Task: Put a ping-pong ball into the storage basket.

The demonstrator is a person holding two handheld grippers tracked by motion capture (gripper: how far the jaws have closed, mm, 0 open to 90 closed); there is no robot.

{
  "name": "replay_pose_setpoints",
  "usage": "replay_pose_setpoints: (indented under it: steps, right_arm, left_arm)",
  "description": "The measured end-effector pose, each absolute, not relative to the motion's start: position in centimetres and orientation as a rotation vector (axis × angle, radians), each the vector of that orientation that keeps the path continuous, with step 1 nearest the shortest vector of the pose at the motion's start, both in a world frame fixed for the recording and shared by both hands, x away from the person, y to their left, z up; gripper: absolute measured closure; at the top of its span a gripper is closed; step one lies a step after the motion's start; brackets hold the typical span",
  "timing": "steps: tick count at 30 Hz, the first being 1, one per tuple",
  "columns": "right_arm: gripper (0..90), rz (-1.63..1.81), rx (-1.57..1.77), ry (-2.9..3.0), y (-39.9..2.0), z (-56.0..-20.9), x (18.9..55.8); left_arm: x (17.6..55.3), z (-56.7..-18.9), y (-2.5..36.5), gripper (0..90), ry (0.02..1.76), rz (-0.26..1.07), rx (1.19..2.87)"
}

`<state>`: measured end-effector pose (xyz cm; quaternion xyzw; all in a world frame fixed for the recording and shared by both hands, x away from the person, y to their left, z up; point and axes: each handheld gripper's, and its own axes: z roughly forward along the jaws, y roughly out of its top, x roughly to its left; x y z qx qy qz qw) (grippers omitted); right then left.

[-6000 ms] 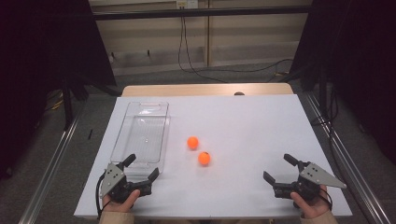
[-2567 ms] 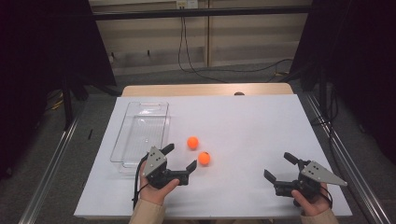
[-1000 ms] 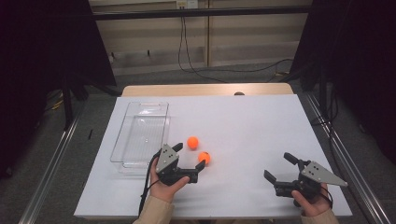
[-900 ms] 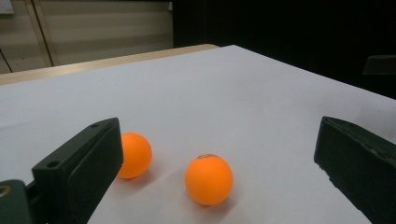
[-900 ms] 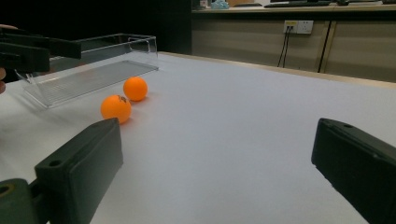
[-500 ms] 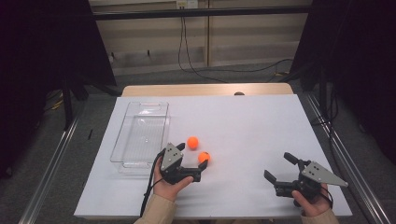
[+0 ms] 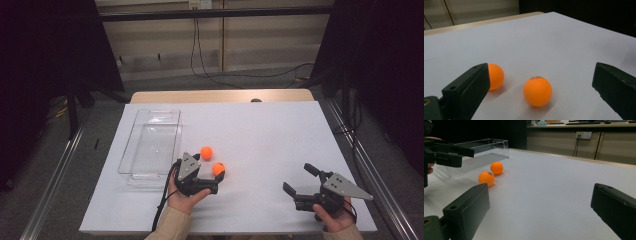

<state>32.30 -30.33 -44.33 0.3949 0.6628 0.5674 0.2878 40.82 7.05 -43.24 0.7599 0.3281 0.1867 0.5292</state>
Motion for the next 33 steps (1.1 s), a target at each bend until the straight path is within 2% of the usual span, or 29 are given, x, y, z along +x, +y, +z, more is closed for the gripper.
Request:
replay_pose_setpoints:
  steps: [33]
  right_arm:
    - [1.7, 1.522, 1.057, 1.768, -30.3, -44.3, 32.2]
  left_arm:
    - [41.9, -44.4, 6.0, 3.3, 0.841, 0.409, 1.9]
